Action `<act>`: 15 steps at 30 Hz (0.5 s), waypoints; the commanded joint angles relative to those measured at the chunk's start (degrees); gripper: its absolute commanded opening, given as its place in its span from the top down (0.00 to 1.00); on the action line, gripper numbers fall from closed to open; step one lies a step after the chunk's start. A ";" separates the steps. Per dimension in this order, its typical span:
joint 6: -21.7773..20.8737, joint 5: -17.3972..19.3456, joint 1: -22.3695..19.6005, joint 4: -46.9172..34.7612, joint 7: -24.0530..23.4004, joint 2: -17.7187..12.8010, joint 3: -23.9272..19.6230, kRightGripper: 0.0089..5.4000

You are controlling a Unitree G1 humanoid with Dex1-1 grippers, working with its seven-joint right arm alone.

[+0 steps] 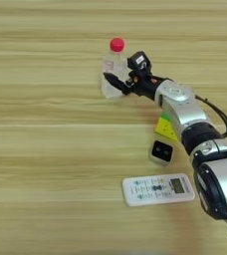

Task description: Move the objects on the table

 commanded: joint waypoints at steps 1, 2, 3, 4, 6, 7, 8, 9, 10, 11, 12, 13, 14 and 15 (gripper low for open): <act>-0.28 0.33 -5.20 -1.81 -0.71 -0.72 -0.81 0.23; -0.29 0.35 -5.22 -1.76 -0.72 -0.71 -0.85 0.19; -0.30 0.39 -5.25 -1.69 -0.71 -0.69 -0.89 0.18; -0.33 0.44 -5.29 -1.62 -0.67 -0.68 -0.93 0.18; -0.49 0.48 -5.33 -1.52 -0.64 -0.70 -0.97 0.13; -0.59 0.49 -5.36 -1.48 -0.65 -0.73 -1.01 0.11; -0.65 0.57 -5.40 -1.45 -0.66 -0.75 -1.09 0.09; -0.69 0.64 -5.45 -1.43 -0.66 -0.78 -1.17 0.09; -0.72 0.71 -5.48 -1.45 -0.66 -0.79 -1.23 0.05; -0.76 0.77 -5.50 -1.49 -0.64 -0.79 -1.30 0.04; -0.82 0.85 -5.52 -1.56 -0.65 -0.77 -1.38 0.01; -0.89 0.91 -5.55 -1.62 -0.67 -0.75 -1.48 0.01; -0.98 0.94 -5.56 -1.67 -0.68 -0.71 -1.58 0.01; -1.03 0.93 -5.57 -1.69 -0.67 -0.68 -1.68 0.01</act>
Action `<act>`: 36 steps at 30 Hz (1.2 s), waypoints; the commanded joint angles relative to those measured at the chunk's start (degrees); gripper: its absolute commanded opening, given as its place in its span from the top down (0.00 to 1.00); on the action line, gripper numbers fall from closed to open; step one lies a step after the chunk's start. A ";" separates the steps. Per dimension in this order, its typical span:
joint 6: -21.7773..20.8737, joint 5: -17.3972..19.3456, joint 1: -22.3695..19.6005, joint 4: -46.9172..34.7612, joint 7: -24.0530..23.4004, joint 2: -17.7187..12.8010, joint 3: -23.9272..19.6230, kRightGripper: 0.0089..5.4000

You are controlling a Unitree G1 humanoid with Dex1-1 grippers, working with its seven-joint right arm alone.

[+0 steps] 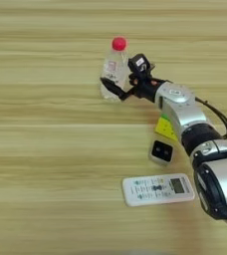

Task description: Move the objects on the table

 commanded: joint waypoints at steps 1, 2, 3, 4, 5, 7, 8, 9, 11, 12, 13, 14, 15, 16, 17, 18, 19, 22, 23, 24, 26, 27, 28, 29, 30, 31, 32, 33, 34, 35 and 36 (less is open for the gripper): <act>-1.18 0.91 -5.60 -2.87 -0.74 -0.70 -1.21 0.01; -1.27 0.91 -5.62 -2.92 -0.73 -0.68 -1.34 0.01; -1.34 0.91 -5.64 -2.96 -0.74 -0.68 -1.45 0.01; -1.43 0.92 -5.65 -3.01 -0.78 -0.69 -1.55 0.01; -1.53 0.94 -5.67 -3.07 -0.84 -0.70 -1.67 0.01; -1.92 1.13 -5.73 -3.24 -0.96 -0.70 -2.04 0.01; -2.35 1.36 -5.74 -3.49 -0.92 -0.69 -2.33 0.01; -2.87 1.75 -5.73 -3.88 -0.57 -0.64 -2.66 0.01; -3.87 2.75 -5.50 -5.01 0.69 -0.46 -3.31 0.01; -4.19 3.06 -5.43 -5.40 1.01 -0.42 -3.52 0.01; -4.56 3.51 -5.36 -5.82 1.41 -0.37 -3.77 0.01; -5.03 4.16 -5.28 -6.42 1.92 -0.27 -4.20 0.01; -5.49 4.79 -5.18 -7.01 2.39 -0.18 -4.55 0.01; -5.88 5.35 -5.07 -7.60 2.87 -0.06 -4.91 0.01; -6.30 6.02 -4.95 -8.27 3.49 0.10 -5.28 0.01; -6.52 6.56 -4.82 -8.88 3.95 0.21 -5.51 0.01; -6.86 6.98 -4.70 -9.42 4.28 0.29 -5.70 0.01; -7.55 8.70 -4.23 -11.42 5.76 0.60 -6.36 0.01; -7.87 9.24 -4.05 -12.15 6.07 0.69 -6.57 0.01; -8.22 9.82 -3.92 -12.83 6.43 0.78 -6.83 0.01; -8.78 11.14 -3.62 -14.33 7.30 0.90 -7.34 0.01; -8.99 11.70 -3.48 -14.99 7.56 0.92 -7.54 0.01; -9.15 12.19 -3.37 -15.59 7.72 0.93 -7.74 0.01; -9.19 12.83 -3.25 -16.25 8.03 0.93 -7.99 0.01; -9.20 13.44 -3.12 -16.92 8.41 0.89 -8.22 0.01; -9.07 13.92 -2.90 -17.70 8.85 0.81 -8.36 0.01; -9.02 14.30 -2.51 -18.66 9.46 0.59 -8.35 0.01; -8.95 14.52 -2.01 -19.66 10.12 0.28 -8.21 0.01; -8.78 14.83 -1.37 -20.84 11.00 -0.07 -8.03 0.01; -8.32 15.44 -0.16 -22.87 12.56 -0.78 -7.79 0.01; -7.77 16.05 1.25 -25.17 14.31 -1.64 -7.60 0.01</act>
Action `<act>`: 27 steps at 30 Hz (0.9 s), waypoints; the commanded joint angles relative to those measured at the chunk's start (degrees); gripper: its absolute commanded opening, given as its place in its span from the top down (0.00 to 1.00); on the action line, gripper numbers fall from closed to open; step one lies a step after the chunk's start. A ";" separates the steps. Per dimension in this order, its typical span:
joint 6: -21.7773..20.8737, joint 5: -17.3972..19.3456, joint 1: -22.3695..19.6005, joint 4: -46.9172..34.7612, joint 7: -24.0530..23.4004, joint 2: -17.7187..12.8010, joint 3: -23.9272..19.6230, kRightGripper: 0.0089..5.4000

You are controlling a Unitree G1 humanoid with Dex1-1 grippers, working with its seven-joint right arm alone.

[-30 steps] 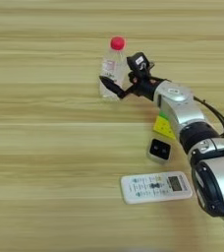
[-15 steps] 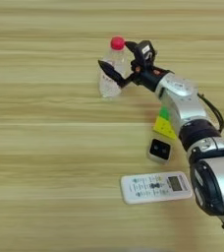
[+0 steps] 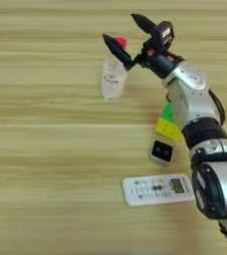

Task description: Move the objects on the table

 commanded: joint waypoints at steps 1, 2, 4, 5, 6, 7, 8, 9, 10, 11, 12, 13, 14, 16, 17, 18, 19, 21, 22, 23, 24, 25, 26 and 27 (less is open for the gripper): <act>1.02 3.20 0.67 -10.84 4.99 -3.95 0.43 0.01; 2.38 4.20 2.11 -13.22 6.96 -4.91 0.59 0.01; 5.28 6.58 4.90 -17.96 10.31 -6.96 0.45 0.01; 6.98 7.74 6.63 -20.63 12.21 -8.58 0.25 0.01; 8.47 8.59 8.02 -22.70 13.50 -10.02 -0.01 0.01; 9.73 9.47 9.21 -24.39 14.70 -11.39 -0.36 0.01; 10.84 10.24 10.20 -25.70 15.75 -12.60 -0.72 0.01; 11.57 10.77 10.99 -26.57 16.67 -13.71 -1.10 0.01; 11.87 10.84 11.64 -27.14 17.23 -14.73 -1.43 0.01; 12.39 10.89 12.26 -27.47 17.84 -15.84 -1.76 0.01; 12.98 11.07 12.80 -27.71 18.45 -16.86 -2.07 0.01; 13.56 11.35 13.37 -27.74 19.21 -17.98 -2.46 0.01; 14.11 11.55 13.91 -27.65 20.07 -19.07 -2.77 0.01; 15.48 11.90 14.71 -26.53 21.86 -21.04 -3.28 0.01; 15.58 11.54 14.98 -25.63 22.57 -21.91 -3.31 0.01; 15.68 10.94 15.22 -24.50 23.41 -22.82 -3.22 0.01; 15.59 10.31 15.40 -23.36 24.10 -23.58 -3.09 0.01; 14.91 8.50 15.40 -19.71 25.40 -25.17 -2.51 0.01; 14.10 7.34 15.31 -17.90 25.69 -25.74 -2.11 0.01; 13.22 5.99 15.22 -16.04 25.91 -26.21 -1.62 0.01; 12.55 4.75 15.16 -14.31 26.26 -26.59 -1.09 0.01; 11.71 3.43 15.10 -12.72 26.40 -26.92 -0.54 0.01; 11.28 2.40 15.05 -11.45 26.61 -27.21 -0.06 0.01; 10.64 1.55 14.96 -10.37 26.85 -27.39 0.33 0.01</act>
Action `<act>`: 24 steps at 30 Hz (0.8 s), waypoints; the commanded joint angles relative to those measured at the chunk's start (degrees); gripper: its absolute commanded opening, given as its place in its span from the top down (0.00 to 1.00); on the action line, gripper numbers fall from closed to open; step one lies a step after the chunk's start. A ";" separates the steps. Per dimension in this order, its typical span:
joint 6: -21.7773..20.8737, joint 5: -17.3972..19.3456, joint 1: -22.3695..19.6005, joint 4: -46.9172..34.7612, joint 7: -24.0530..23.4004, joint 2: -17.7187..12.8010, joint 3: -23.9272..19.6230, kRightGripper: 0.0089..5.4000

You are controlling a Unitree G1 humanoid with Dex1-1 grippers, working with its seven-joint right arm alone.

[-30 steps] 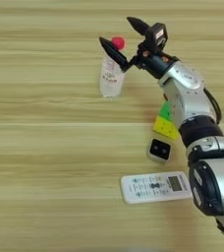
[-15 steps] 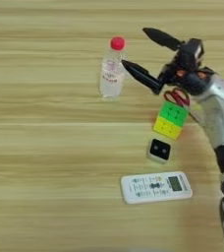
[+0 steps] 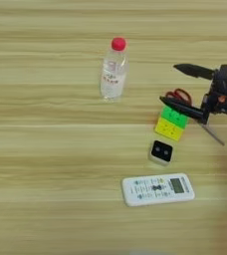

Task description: Move the objects on the table

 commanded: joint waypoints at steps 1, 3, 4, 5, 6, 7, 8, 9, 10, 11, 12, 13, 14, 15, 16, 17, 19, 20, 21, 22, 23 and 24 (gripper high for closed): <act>-3.61 -3.92 -3.89 2.88 -0.85 -3.79 0.93 0.01; -5.93 -6.73 -4.50 5.83 -2.08 -4.09 1.78 0.01; -6.91 -7.75 -4.80 6.96 -2.64 -4.12 2.06 0.01; -7.57 -8.46 -5.08 7.85 -2.94 -4.08 2.20 0.01; -8.07 -9.04 -5.27 8.52 -3.12 -4.05 2.38 0.01; -8.88 -10.10 -5.51 9.49 -3.73 -4.09 2.71 0.01; -9.65 -11.11 -5.67 10.40 -4.26 -4.17 3.06 0.01; -10.25 -11.88 -5.83 11.17 -4.60 -4.20 3.32 0.01; -10.76 -12.43 -5.96 11.81 -4.87 -4.20 3.49 0.01; -11.15 -12.98 -6.09 12.39 -5.13 -4.20 3.68 0.01; -11.59 -13.55 -6.23 12.98 -5.51 -4.23 3.94 0.01; -11.92 -14.13 -6.34 13.52 -5.92 -4.25 4.20 0.01; -12.36 -14.87 -6.51 14.23 -6.41 -4.27 4.46 0.01; -12.87 -15.50 -6.76 15.09 -6.97 -4.22 4.62 0.01; -13.25 -15.97 -7.00 15.83 -7.50 -4.14 4.71 0.01; -13.44 -16.43 -7.22 16.43 -8.03 -4.11 4.82 0.01; -14.02 -17.16 -7.62 17.82 -8.51 -3.96 5.12 0.01; -14.26 -17.37 -7.75 18.29 -8.53 -3.88 5.19 0.01; -14.45 -17.45 -7.88 18.68 -8.45 -3.79 5.24 0.03; -14.56 -17.47 -7.97 18.93 -8.41 -3.73 5.26 0.05; -14.75 -17.51 -8.13 19.31 -8.49 -3.63 5.23 0.08; -14.90 -17.55 -8.30 19.69 -8.60 -3.51 5.19 0.10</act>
